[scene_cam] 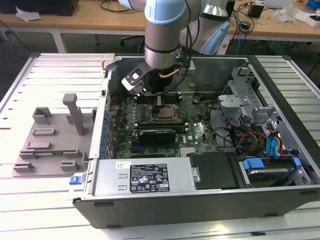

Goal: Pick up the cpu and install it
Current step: 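Close the cpu cover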

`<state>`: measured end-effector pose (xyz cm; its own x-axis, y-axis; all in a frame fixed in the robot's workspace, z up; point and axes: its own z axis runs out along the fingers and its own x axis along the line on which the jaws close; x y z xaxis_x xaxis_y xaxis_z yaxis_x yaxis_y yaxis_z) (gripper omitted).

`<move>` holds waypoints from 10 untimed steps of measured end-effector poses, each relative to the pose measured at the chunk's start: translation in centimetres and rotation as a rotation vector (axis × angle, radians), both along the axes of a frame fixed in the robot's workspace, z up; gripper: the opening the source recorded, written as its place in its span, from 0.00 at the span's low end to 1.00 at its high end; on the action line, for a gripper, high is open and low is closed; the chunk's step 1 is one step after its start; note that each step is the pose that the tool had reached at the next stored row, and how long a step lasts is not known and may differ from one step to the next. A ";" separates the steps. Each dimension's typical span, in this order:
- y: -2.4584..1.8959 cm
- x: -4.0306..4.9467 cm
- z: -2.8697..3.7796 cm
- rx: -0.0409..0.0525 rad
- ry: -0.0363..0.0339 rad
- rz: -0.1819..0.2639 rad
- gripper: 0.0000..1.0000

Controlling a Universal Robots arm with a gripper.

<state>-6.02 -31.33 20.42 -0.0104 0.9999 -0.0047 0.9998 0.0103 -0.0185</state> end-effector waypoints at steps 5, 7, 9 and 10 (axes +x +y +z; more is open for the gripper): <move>-0.01 0.98 -0.11 0.0002 -0.0003 0.000 0.11; -0.01 1.97 -0.09 0.0007 0.0002 0.000 0.11; -0.01 2.71 -0.04 0.0014 0.0013 0.000 0.11; 0.01 3.12 0.05 0.0027 0.0011 0.000 0.11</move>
<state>-2.90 -31.32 20.47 -0.0104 0.9999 -0.0021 0.9998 0.0104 -0.0196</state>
